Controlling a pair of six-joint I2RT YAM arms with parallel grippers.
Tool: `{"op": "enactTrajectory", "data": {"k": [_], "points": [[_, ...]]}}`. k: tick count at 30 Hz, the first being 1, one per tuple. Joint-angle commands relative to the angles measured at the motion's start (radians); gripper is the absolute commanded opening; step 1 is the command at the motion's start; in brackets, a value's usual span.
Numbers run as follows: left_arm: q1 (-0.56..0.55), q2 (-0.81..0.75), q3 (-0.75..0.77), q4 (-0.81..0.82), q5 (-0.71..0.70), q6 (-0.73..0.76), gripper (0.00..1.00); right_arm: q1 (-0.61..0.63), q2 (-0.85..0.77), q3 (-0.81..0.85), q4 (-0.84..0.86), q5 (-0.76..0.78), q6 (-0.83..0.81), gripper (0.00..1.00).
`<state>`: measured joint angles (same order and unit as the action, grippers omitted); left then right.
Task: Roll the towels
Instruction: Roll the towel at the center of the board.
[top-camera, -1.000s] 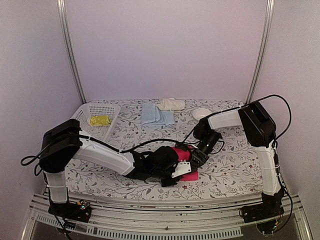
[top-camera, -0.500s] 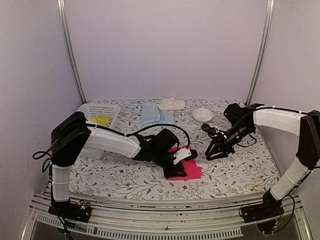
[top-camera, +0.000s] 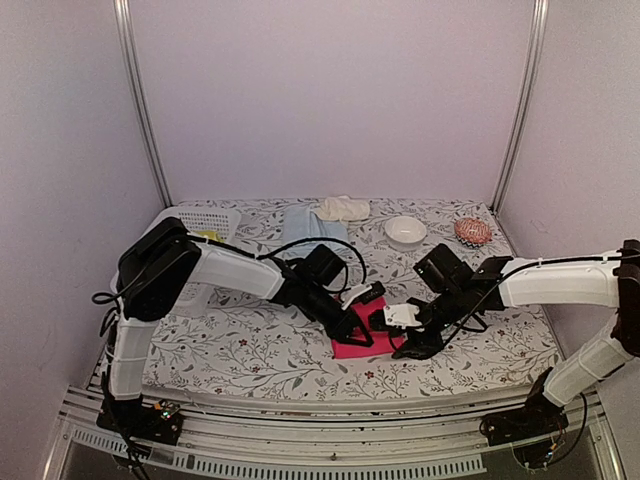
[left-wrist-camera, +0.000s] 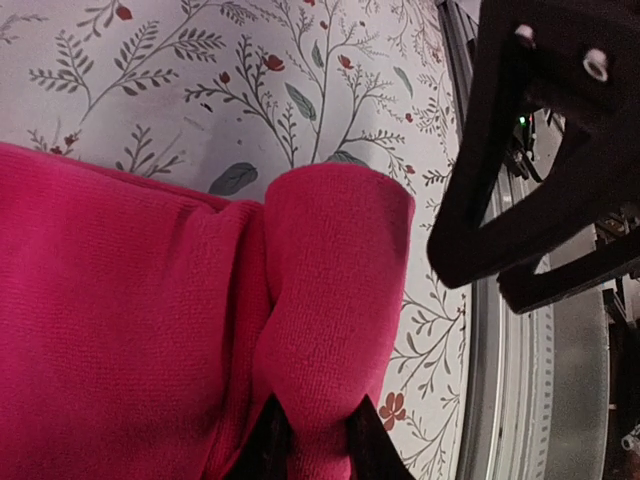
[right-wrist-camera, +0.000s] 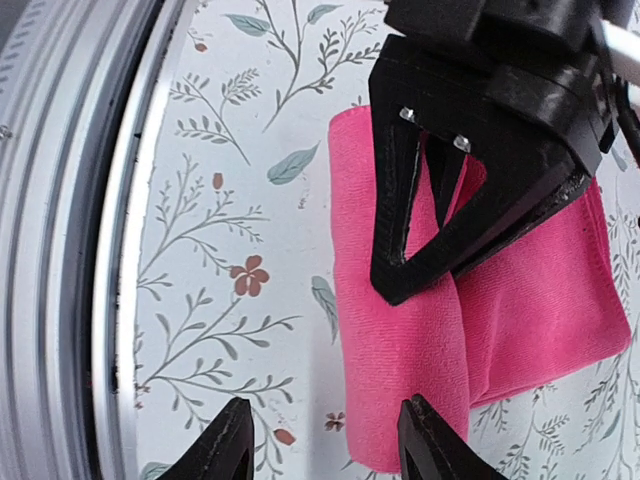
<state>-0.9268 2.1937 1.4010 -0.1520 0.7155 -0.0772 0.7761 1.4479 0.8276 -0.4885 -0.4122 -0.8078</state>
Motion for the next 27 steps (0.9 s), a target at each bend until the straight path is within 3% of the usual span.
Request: {"op": "enactTrajectory", "data": {"k": [1, 12, 15, 18, 21, 27], "points": [[0.012, 0.075, -0.047, -0.103, 0.013, -0.085, 0.13, 0.053, 0.037, -0.015, 0.172, 0.17, -0.004, 0.52], [0.055, 0.079, -0.131, 0.034, 0.131, -0.203, 0.03, 0.086, 0.211, -0.024, 0.285, 0.232, -0.084, 0.54], [0.064, 0.088, -0.131, 0.035, 0.135, -0.202, 0.04, 0.088, 0.256, -0.027, 0.31, 0.248, -0.114, 0.5], [0.077, 0.078, -0.134, 0.033, 0.129, -0.199, 0.16, 0.091, 0.283, -0.009, 0.282, 0.231, -0.146, 0.29], [0.094, 0.024, -0.164, 0.046, 0.095, -0.194, 0.29, 0.092, 0.287, 0.02, 0.183, 0.163, -0.168, 0.14], [0.109, -0.133, -0.266, 0.083, -0.052, -0.18, 0.4, 0.093, 0.312, 0.076, -0.021, 0.061, -0.153, 0.06]]}}
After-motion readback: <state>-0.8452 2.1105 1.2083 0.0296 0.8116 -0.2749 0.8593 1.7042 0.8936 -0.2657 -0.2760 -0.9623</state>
